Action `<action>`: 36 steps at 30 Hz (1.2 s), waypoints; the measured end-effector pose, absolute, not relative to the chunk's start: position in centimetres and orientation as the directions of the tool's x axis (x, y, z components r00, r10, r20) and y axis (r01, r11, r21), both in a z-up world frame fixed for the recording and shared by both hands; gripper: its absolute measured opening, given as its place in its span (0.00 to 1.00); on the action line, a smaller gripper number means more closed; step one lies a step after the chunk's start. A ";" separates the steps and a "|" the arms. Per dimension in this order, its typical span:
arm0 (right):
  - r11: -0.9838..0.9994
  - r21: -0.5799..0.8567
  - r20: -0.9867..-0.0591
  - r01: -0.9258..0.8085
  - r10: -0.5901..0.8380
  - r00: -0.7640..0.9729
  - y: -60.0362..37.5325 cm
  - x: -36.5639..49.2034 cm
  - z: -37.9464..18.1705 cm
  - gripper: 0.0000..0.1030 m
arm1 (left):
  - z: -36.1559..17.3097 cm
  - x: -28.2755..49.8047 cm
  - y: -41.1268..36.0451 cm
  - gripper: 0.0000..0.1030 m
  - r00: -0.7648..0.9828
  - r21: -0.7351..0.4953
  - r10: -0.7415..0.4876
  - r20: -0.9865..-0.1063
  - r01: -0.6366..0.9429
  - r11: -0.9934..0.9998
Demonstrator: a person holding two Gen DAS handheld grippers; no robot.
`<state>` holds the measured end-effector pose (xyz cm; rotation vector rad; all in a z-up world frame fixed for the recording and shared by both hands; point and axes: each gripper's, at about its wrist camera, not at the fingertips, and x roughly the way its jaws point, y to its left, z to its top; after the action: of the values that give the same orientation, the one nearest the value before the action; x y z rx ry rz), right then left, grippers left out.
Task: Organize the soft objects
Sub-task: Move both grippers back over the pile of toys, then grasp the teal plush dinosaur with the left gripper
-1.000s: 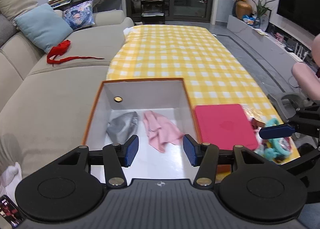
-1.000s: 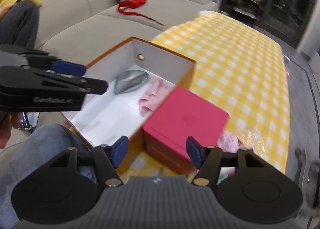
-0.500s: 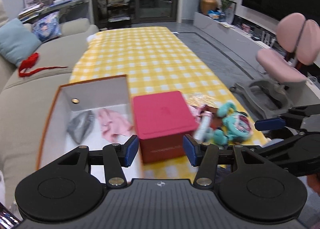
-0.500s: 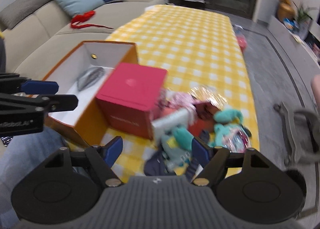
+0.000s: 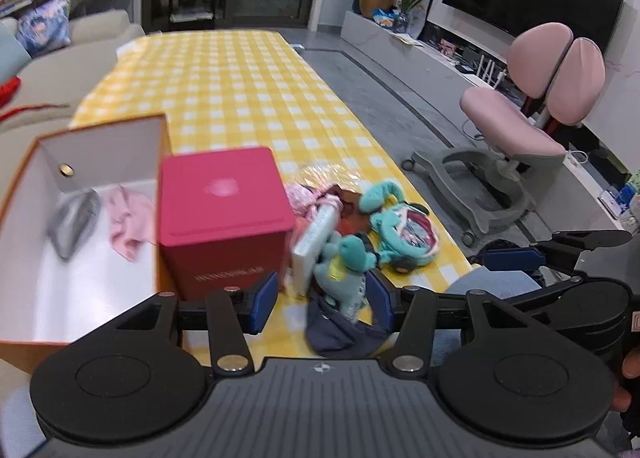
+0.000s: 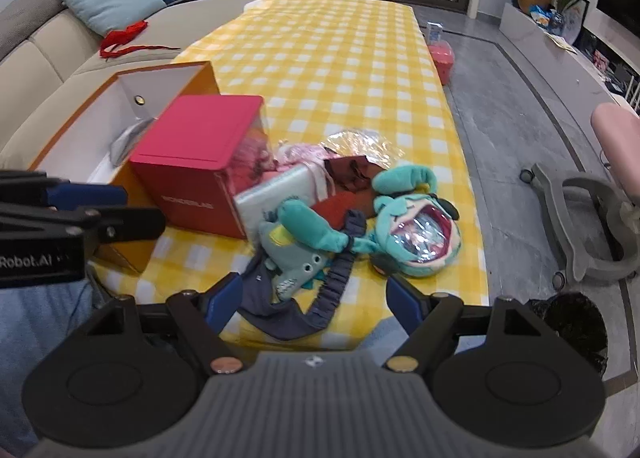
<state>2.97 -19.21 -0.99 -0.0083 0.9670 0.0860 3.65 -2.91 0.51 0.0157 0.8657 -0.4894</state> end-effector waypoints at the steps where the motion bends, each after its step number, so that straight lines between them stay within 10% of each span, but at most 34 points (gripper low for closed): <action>1: 0.997 0.025 -0.823 -0.074 0.062 0.564 -19.3 3.0 -1.2 0.75 | 0.1 3.8 -3.2 0.53 0.537 -0.187 -0.406 -0.740 0.415 0.890; 25: 0.995 0.095 -0.870 0.013 0.077 0.487 -25.6 7.8 -6.1 0.73 | -6.9 8.0 -10.0 0.66 0.466 -0.101 -0.390 -0.794 0.531 0.841; 36: 0.994 0.103 -0.918 -0.045 0.112 0.382 -25.4 11.5 -9.1 0.50 | -10.2 9.3 -10.1 0.65 0.444 -0.136 -0.360 -0.821 0.461 0.877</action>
<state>11.48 -25.40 -9.05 0.0645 1.1753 0.1000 9.26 -10.14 -10.18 0.1131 0.9876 -0.5102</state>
